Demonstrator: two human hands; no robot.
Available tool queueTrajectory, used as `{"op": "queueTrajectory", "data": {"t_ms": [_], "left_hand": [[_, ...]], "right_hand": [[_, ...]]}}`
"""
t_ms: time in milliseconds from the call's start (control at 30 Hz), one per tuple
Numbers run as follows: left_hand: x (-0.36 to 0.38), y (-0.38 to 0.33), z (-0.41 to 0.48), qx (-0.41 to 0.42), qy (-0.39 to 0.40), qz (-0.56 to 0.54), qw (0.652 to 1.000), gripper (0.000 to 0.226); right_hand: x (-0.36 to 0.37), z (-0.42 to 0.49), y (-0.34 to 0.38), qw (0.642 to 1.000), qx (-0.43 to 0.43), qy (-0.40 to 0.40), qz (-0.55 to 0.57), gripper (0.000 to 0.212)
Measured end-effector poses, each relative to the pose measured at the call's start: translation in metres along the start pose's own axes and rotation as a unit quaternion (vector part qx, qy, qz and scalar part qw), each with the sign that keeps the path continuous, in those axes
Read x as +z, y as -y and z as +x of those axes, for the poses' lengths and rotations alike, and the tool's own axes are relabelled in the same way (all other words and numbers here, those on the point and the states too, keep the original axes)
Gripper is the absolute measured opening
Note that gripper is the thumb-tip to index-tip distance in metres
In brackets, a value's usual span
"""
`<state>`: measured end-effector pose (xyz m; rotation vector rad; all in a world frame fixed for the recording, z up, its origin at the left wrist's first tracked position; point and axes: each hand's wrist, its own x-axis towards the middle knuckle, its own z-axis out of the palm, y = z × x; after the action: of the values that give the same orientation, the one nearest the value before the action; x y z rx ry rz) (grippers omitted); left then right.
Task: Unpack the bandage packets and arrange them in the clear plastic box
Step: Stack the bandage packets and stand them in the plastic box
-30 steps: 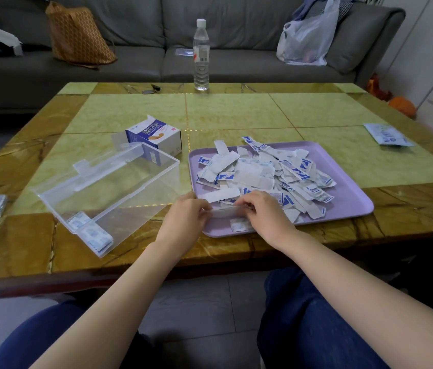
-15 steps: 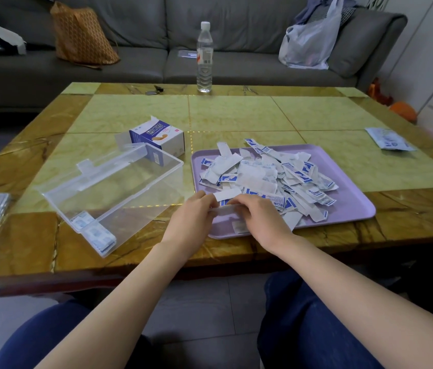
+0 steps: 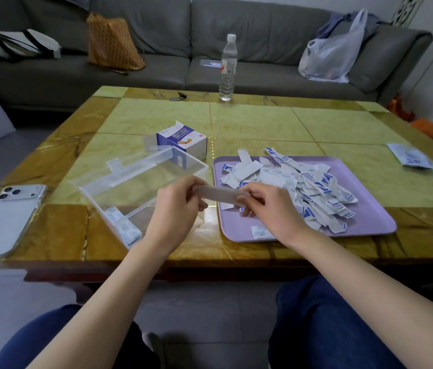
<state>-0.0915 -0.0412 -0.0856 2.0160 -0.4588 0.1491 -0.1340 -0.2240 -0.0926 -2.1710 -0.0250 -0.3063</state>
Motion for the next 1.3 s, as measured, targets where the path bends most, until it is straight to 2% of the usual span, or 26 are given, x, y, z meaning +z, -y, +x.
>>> {"op": "queueTrajectory", "data": {"t_ms": [167, 467, 600, 700, 767, 833, 933, 1000, 1100, 1200, 1300], "left_hand": [[-0.029, 0.003, -0.005, -0.009, -0.03, -0.025, 0.999, 0.03], [-0.072, 0.013, -0.016, -0.001, -0.065, -0.03, 0.997, 0.014], [-0.092, 0.02, -0.016, 0.016, -0.08, -0.03, 0.996, 0.012], [-0.102, 0.024, -0.017, 0.032, -0.082, -0.015, 0.996, 0.016], [-0.106, 0.027, -0.018, 0.045, -0.08, -0.011, 0.996, 0.019], [-0.11, 0.03, -0.017, 0.055, -0.089, -0.019, 0.994, 0.017], [-0.117, 0.034, -0.015, 0.072, -0.12, -0.052, 0.989, 0.015], [-0.122, 0.037, -0.013, 0.094, -0.137, -0.066, 0.984, 0.018], [-0.128, 0.043, -0.013, 0.11, -0.142, -0.067, 0.981, 0.027], [-0.131, 0.049, -0.012, 0.117, -0.145, -0.039, 0.982, 0.022], [-0.135, 0.054, -0.012, 0.119, -0.152, 0.024, 0.981, 0.018]], "right_hand": [[0.01, 0.009, 0.026, 0.999, -0.027, -0.014, 0.04, 0.016], [0.043, 0.015, 0.056, 0.996, -0.081, 0.027, 0.038, 0.019], [0.055, 0.021, 0.079, 0.988, -0.121, 0.061, -0.077, 0.021], [0.063, 0.024, 0.102, 0.983, -0.144, 0.078, -0.083, 0.029], [0.069, 0.03, 0.116, 0.984, -0.113, 0.114, -0.08, 0.036], [0.074, 0.039, 0.13, 0.979, -0.052, 0.189, -0.064, 0.039], [0.078, 0.053, 0.14, 0.949, 0.077, 0.297, 0.071, 0.03], [0.08, 0.061, 0.142, 0.929, 0.126, 0.329, 0.115, 0.03], [0.085, 0.071, 0.143, 0.91, 0.162, 0.36, 0.129, 0.03], [0.088, 0.075, 0.144, 0.884, 0.184, 0.404, 0.147, 0.021], [0.091, 0.079, 0.144, 0.882, 0.187, 0.412, 0.133, 0.019]]}}
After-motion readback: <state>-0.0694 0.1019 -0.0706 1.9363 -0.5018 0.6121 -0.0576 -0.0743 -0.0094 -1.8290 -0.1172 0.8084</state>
